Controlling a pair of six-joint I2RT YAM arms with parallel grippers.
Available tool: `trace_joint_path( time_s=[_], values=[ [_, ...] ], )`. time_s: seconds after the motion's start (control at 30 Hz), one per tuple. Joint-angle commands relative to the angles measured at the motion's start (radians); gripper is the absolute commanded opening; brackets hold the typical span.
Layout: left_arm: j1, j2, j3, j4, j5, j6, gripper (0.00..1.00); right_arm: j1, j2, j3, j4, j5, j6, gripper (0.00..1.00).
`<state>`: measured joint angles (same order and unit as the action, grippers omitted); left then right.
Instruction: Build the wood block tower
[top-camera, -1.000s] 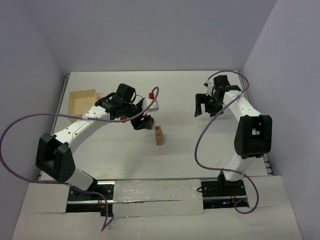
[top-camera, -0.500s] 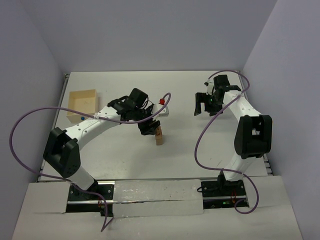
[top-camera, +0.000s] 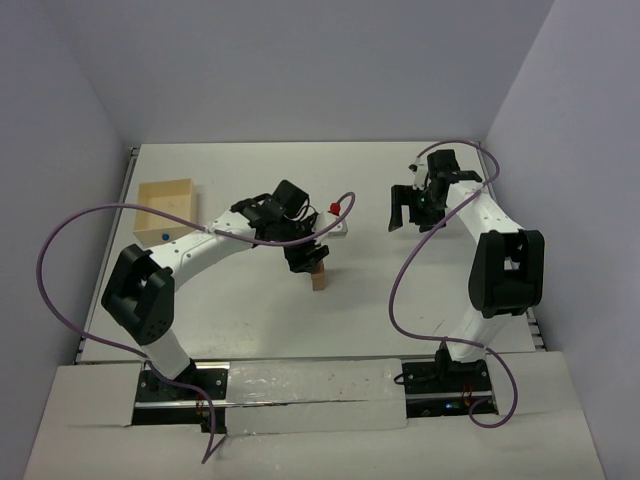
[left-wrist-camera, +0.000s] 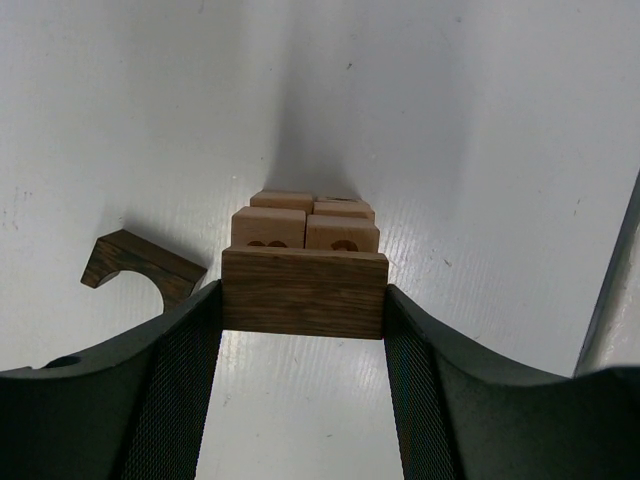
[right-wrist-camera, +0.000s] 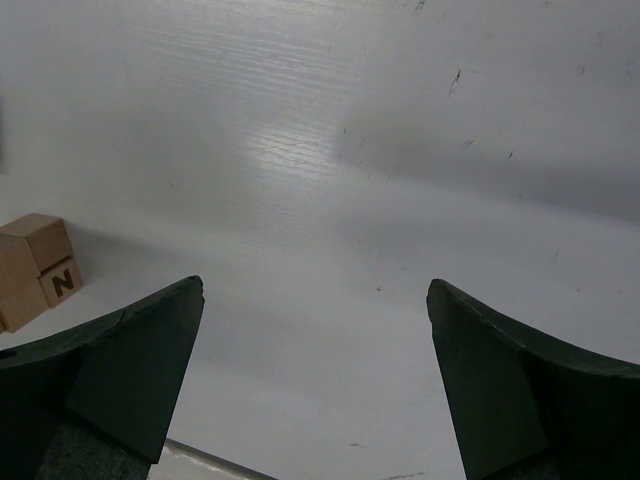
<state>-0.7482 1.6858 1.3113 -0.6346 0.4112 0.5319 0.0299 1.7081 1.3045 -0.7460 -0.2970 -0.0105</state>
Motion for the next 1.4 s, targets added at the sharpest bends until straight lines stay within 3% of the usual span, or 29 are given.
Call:
trace_joint_path(
  time_s=[0.0, 1.37],
  values=[
    [-0.014, 0.011, 0.051, 0.035, -0.011, 0.003, 0.3, -0.007, 0.015, 0.022, 0.02, 0.012, 0.009, 1.0],
    [-0.022, 0.055, 0.068, 0.03, -0.011, 0.054, 0.52, -0.007, 0.028, 0.033, 0.016, 0.013, 0.009, 1.0]
  ],
)
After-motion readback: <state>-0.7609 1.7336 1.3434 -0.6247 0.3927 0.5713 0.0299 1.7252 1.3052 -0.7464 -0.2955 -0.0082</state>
